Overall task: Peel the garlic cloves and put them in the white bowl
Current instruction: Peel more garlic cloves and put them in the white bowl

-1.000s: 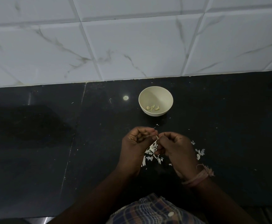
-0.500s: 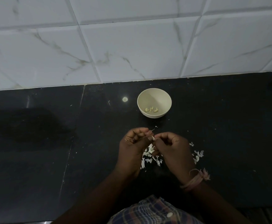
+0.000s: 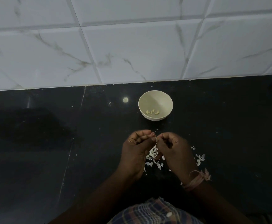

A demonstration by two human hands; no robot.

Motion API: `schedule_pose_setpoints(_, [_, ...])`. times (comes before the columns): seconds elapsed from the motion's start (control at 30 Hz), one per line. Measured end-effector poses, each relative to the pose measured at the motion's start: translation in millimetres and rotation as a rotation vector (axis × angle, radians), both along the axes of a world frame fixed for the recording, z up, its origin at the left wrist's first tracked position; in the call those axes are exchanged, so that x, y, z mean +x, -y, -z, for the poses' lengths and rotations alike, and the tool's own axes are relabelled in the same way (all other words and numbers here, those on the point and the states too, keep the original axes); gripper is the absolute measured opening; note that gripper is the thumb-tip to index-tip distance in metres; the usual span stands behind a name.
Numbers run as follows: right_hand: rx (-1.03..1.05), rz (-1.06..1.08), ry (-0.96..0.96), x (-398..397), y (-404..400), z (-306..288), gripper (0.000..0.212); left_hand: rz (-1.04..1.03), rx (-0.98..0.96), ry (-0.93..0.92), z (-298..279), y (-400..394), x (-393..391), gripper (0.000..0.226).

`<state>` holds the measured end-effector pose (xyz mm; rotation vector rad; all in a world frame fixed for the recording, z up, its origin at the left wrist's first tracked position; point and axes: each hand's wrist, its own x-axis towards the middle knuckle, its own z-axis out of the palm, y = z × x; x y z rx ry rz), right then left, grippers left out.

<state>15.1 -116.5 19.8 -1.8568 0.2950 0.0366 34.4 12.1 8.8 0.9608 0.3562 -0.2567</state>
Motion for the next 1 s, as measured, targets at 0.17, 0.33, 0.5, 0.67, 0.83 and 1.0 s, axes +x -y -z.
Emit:
schedule_pose_setpoints(0.17, [0.037,0.017,-0.049,8.3,0.2,2.1,0.010,0.087,0.078,0.047,2.8,-3.2,7.9,0.024])
schedule_pose_setpoints(0.33, [0.426,0.094,-0.171,16.5,-6.4,2.2,0.021,0.078,0.002,0.022,6.2,-7.9,17.0,0.027])
schedule_pose_setpoints(0.5, [0.683,0.168,-0.246,24.5,-14.1,0.3,0.036,0.035,0.033,0.013,11.6,-12.2,19.9,0.025])
schedule_pose_setpoints(0.67, [0.718,0.162,-0.312,26.3,-14.1,8.2,0.033,0.113,0.337,0.181,10.4,-12.6,19.2,0.026])
schedule_pose_setpoints(0.83, [0.900,0.196,-0.379,30.4,-7.6,11.9,0.015,0.077,0.284,0.130,10.6,-9.8,23.0,0.026])
schedule_pose_setpoints(1.0, [0.825,0.183,-0.275,36.9,-2.2,8.3,0.011,0.126,0.273,0.136,2.5,-6.9,30.5,0.027])
